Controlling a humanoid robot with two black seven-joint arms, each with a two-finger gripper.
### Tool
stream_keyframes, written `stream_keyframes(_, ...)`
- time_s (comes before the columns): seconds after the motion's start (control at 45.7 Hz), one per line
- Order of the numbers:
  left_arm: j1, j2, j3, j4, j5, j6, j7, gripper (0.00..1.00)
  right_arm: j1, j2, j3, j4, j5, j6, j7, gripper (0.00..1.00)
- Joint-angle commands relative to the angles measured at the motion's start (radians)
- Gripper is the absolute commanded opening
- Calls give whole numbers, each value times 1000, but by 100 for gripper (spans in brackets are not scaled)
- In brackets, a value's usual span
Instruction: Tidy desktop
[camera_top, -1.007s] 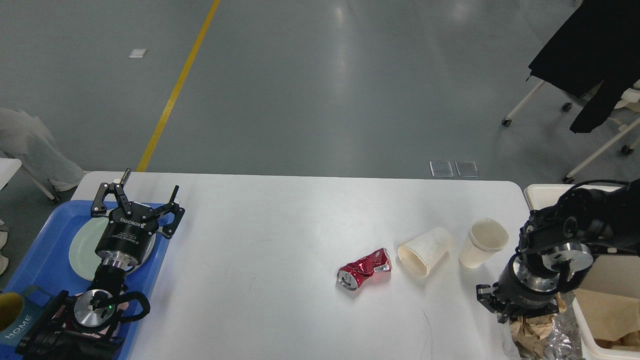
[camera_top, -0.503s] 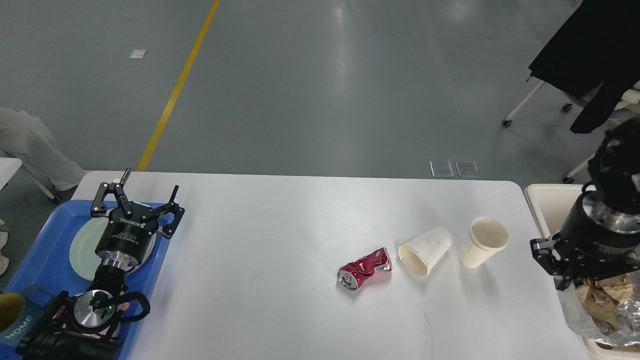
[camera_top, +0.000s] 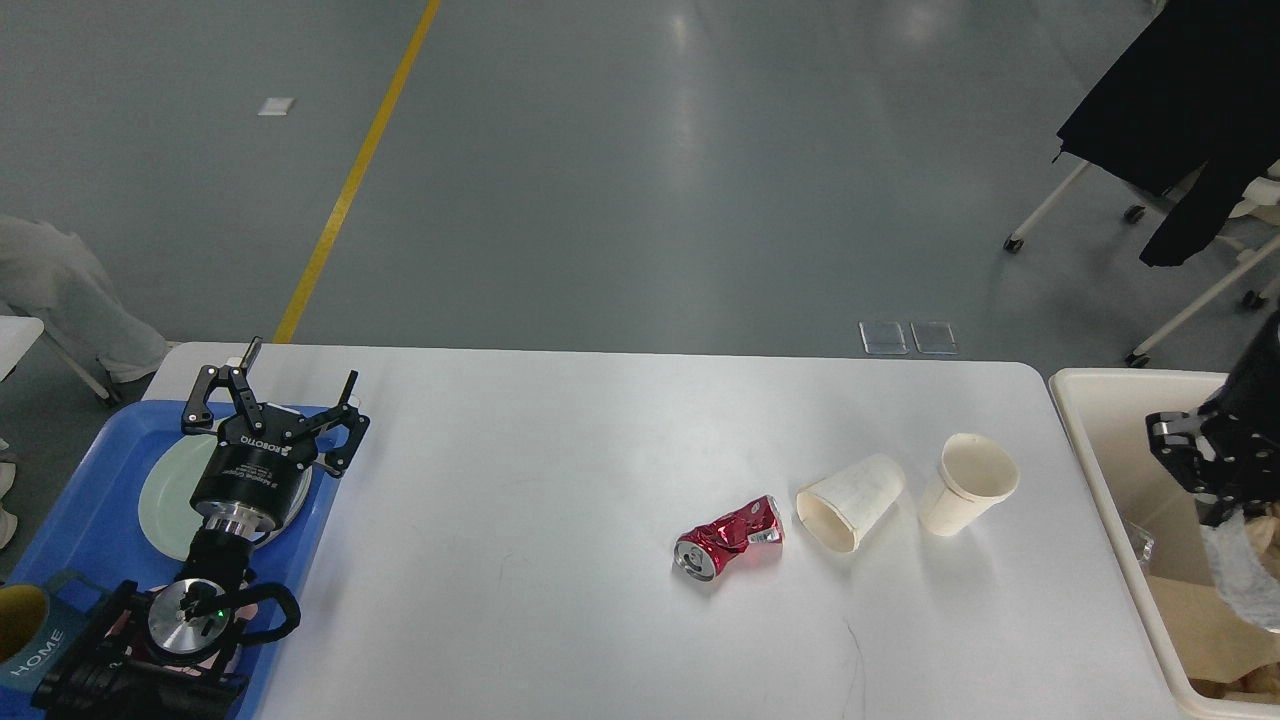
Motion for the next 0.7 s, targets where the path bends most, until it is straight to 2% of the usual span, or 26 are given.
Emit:
stream_keyframes(0.0,0,0,0,0,0,-1,-1,97,-46,-69,-22,-102,-20,-12,0,0)
stream_keyframes(0.285,0,0,0,0,0,0,-1,97,-317,-193,14,-495,-116,-11,0,0)
stream_keyframes(0.525,0,0,0,0,0,0,-1,97,-813,-196,250,-973,-116,-26,0,0)
stream_keyframes(0.613,0,0,0,0,0,0,-1,97,-974,-196,351,-1096,-116,-64,0,0)
stream_keyframes(0.678,0,0,0,0,0,0,-1,97,-1075,-193,405,-1151,-116,-159,-2,0)
